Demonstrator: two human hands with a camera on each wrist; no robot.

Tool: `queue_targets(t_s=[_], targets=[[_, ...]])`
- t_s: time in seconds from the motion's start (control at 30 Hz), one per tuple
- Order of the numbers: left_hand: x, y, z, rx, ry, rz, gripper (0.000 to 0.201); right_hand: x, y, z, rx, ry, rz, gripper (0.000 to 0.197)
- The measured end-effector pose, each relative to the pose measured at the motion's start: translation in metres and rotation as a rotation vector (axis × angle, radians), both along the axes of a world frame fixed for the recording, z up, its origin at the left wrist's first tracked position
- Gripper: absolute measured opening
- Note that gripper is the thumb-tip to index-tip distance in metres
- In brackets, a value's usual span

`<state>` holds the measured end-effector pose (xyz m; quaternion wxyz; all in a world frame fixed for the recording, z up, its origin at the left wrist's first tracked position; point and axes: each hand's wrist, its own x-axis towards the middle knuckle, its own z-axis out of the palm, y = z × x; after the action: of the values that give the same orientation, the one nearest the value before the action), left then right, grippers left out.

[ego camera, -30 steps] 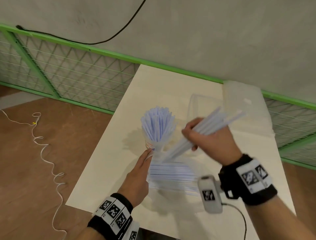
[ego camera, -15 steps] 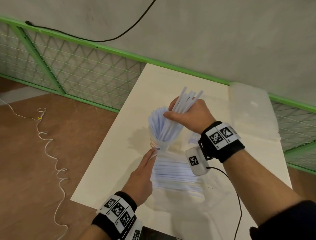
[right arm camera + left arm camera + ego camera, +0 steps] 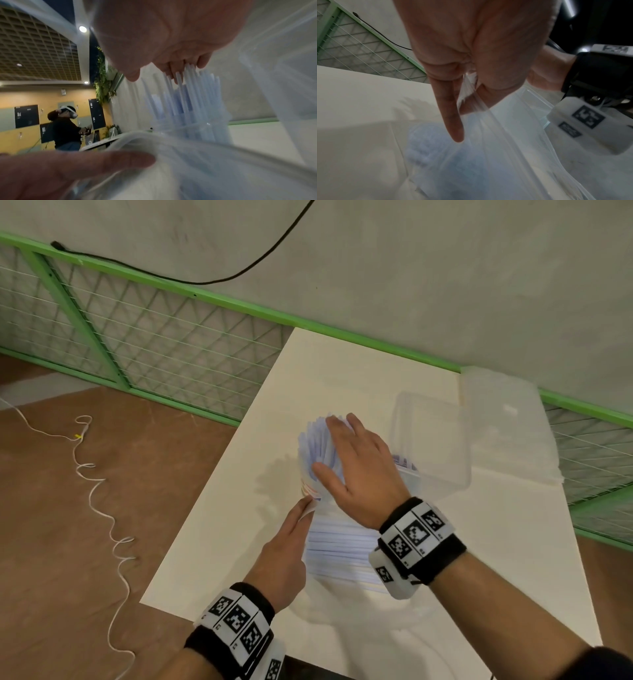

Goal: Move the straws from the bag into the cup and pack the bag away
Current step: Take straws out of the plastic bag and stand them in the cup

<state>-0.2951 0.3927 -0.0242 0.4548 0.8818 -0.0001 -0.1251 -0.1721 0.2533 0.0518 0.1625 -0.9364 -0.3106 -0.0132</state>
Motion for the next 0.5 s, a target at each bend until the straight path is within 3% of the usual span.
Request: queue_targets(t_s=[0.13,0.27,0.43,0.5], targets=[[0.001,0.001,0.001,0.010,0.012,-0.007,0.095,0.000,0.002,-0.007,0.084,-0.015,-0.016,0.076],[0.001,0.002,0.000,0.017,0.026,-0.001,0.096,-0.005,0.005,-0.021,-0.045,-0.061,0.028,0.070],[0.002,0.002,-0.002,0.031,0.019,-0.008,0.096,-0.001,0.013,-0.017,0.057,-0.087,0.012,0.070],[0.002,0.002,-0.002,0.031,0.032,-0.004,0.096,-0.001,0.018,-0.018,-0.015,-0.128,0.035,0.064]])
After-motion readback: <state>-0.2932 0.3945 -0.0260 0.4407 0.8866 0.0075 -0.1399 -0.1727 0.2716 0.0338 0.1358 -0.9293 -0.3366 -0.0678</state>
